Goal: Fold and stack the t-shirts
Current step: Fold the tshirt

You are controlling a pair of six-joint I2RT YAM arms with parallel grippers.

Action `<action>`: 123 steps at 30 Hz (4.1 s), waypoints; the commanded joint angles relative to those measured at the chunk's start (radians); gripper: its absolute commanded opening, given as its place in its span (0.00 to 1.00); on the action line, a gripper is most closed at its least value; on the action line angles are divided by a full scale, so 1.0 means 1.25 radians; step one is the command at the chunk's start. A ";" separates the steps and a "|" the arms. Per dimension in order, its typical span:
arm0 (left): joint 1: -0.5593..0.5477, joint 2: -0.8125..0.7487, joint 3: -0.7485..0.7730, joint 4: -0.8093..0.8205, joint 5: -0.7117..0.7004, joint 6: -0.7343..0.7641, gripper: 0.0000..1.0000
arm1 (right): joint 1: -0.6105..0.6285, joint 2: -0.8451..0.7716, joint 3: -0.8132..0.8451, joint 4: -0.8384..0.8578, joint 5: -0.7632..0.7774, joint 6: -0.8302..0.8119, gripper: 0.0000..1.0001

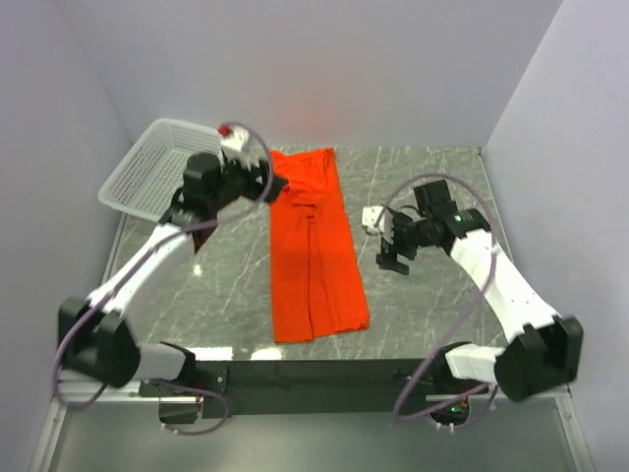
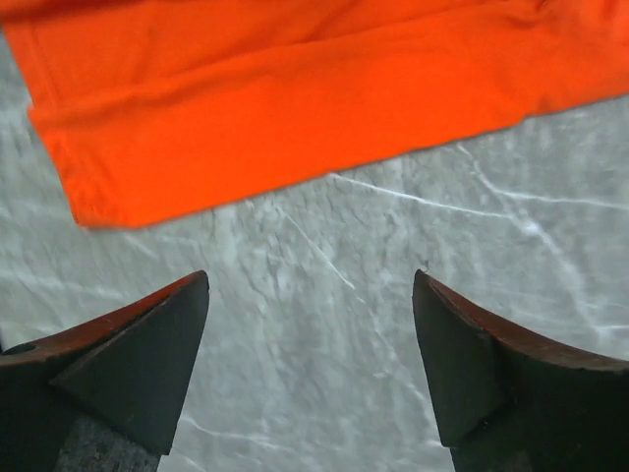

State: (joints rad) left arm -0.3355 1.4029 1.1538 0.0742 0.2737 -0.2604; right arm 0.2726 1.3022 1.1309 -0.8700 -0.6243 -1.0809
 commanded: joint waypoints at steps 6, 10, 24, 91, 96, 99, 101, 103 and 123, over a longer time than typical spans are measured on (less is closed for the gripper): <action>-0.127 -0.332 -0.324 -0.122 0.152 0.466 0.89 | 0.032 -0.010 -0.035 -0.215 -0.173 -0.356 0.92; -0.214 -0.442 -0.395 -0.285 0.164 0.651 0.99 | 0.101 -0.048 -0.175 -0.139 -0.157 -0.360 0.90; -0.499 -0.401 -0.504 -0.294 -0.005 0.703 0.88 | 0.130 -0.145 -0.318 0.042 -0.063 -0.167 0.85; -0.624 -0.260 -0.636 -0.123 -0.069 0.734 0.01 | 0.505 0.125 -0.373 0.308 0.271 0.136 0.32; -0.624 -0.267 -0.625 -0.142 -0.025 0.726 0.00 | 0.505 0.111 -0.377 0.316 0.273 0.162 0.01; -0.621 -0.274 -0.605 -0.170 0.013 0.718 0.00 | 0.494 0.078 -0.359 0.267 0.224 0.158 0.00; -0.614 -0.274 -0.588 -0.203 0.050 0.719 0.00 | 0.473 0.058 -0.322 0.195 0.152 0.137 0.00; -0.601 -0.279 -0.577 -0.216 0.084 0.716 0.00 | 0.447 0.050 -0.275 0.149 0.073 0.104 0.00; -0.210 -0.065 -0.348 -0.082 0.229 0.747 0.00 | 0.139 0.404 0.264 -0.189 -0.112 0.037 0.00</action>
State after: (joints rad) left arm -0.6533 1.2552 0.6464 -0.1432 0.5381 0.6628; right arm 0.4801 1.7458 1.3327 -1.0584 -0.7372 -1.0748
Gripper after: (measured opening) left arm 0.028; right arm 0.023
